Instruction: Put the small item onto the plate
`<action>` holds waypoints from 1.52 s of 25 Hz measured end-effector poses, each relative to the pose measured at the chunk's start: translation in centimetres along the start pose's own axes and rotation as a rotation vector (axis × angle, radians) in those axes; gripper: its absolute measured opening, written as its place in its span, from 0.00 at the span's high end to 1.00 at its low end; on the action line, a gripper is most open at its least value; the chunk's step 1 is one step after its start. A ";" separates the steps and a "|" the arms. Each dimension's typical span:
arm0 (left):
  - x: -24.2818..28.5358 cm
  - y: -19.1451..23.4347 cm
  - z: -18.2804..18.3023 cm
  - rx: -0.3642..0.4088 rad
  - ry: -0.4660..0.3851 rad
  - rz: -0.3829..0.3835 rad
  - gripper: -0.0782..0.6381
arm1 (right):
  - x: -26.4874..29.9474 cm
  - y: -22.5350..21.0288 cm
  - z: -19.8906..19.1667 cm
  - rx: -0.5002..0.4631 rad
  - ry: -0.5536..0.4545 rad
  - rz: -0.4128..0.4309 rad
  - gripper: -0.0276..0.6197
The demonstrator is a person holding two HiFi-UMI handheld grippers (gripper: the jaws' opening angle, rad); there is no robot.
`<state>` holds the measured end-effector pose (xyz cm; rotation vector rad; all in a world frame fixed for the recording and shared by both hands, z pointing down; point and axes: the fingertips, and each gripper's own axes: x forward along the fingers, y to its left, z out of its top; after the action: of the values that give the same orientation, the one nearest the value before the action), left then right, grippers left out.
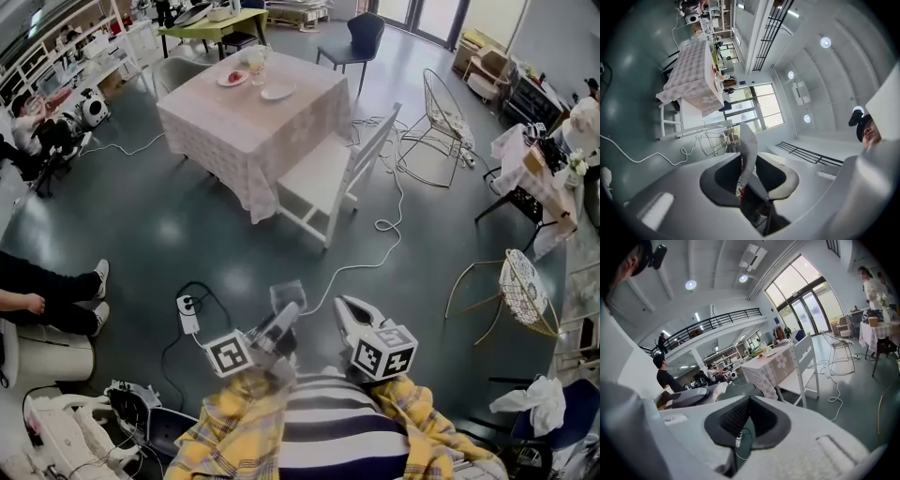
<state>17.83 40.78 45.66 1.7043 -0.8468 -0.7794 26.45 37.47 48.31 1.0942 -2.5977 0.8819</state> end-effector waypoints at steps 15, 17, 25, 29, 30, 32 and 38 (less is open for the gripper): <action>-1.1 3.0 4.2 -0.012 0.095 -0.038 0.78 | 6.2 1.8 -1.4 0.039 0.052 -0.085 0.96; -0.9 3.8 4.8 -0.031 0.102 -0.039 0.78 | 7.0 1.8 -1.3 0.036 0.058 -0.098 0.95; 2.6 4.7 7.2 -0.050 0.111 -0.071 0.78 | 9.8 -0.4 1.8 0.019 0.055 -0.141 0.96; 5.6 4.8 9.4 -0.045 0.113 -0.078 0.78 | 12.4 -2.0 4.0 0.005 0.060 -0.116 0.96; 6.3 4.9 9.8 -0.043 0.112 -0.072 0.78 | 13.0 -2.4 4.7 0.004 0.062 -0.105 0.96; 7.7 5.0 10.6 -0.033 0.110 -0.068 0.78 | 14.0 -3.2 5.9 -0.003 0.068 -0.086 0.95; 12.1 5.4 13.4 -0.013 0.081 -0.064 0.78 | 17.1 -5.7 9.4 -0.053 0.080 -0.041 0.96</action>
<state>12.42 22.78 46.25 1.7466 -0.7337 -0.7516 18.79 18.71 49.87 1.0712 -2.5096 0.8256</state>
